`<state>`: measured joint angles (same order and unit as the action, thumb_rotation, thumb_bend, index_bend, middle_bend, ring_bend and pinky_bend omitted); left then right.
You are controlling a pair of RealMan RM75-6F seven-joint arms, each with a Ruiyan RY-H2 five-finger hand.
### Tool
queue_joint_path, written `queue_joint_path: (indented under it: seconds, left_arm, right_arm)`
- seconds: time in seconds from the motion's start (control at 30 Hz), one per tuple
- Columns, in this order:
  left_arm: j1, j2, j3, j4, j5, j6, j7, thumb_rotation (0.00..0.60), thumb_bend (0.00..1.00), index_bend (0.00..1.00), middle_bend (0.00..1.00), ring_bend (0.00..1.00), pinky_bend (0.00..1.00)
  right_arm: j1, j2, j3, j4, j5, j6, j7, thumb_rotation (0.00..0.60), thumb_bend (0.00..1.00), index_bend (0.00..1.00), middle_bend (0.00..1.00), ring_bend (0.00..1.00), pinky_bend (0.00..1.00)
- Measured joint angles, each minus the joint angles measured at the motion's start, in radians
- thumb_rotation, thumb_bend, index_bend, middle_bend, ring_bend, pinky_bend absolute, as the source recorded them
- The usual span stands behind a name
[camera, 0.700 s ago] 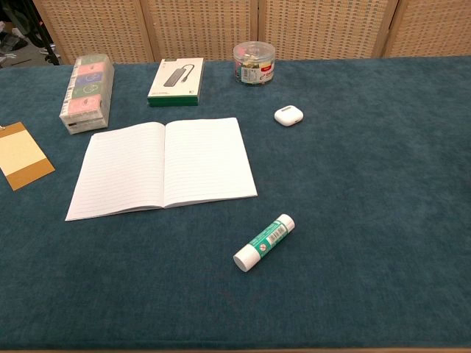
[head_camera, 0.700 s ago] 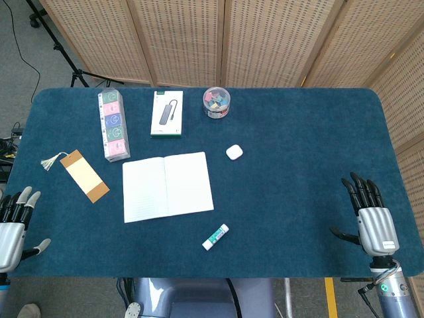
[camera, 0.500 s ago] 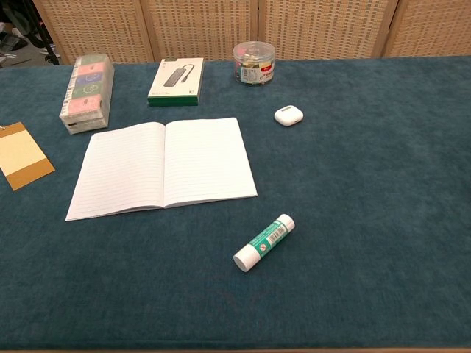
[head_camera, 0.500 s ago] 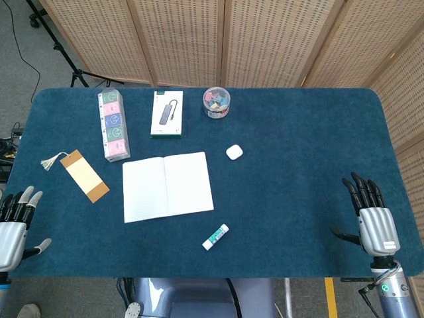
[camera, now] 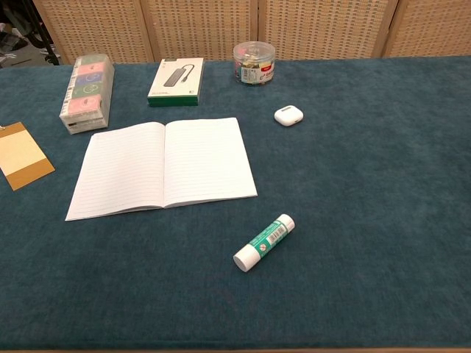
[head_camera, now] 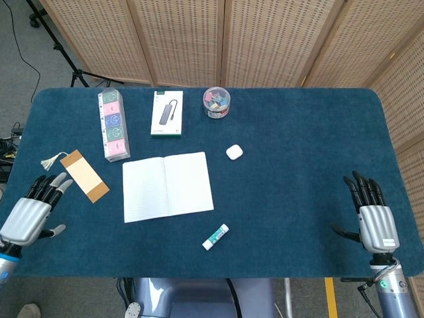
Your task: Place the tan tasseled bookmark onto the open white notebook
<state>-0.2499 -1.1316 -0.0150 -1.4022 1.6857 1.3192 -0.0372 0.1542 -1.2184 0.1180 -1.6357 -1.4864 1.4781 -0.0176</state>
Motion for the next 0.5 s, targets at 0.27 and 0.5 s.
queue_joint_path:
  seconds: [0.27, 0.5]
  left_arm:
    - [-0.157, -0.085, 0.023, 0.344, 0.095, -0.113, -0.158, 0.600, 0.00, 0.04, 0.00, 0.00, 0.01]
    - [-0.234, -0.246, 0.060, 0.718, 0.138, -0.129, -0.342, 0.600, 0.05, 0.13, 0.00, 0.00, 0.01]
  right_arm:
    - [0.023, -0.046, 0.037, 0.058, 0.118, -0.060, -0.059, 0.600, 0.00, 0.00, 0.00, 0.00, 0.00]
    - [0.028, -0.069, 0.052, 0.085, 0.159, -0.070, -0.088, 0.600, 0.00, 0.00, 0.00, 0.00, 0.00]
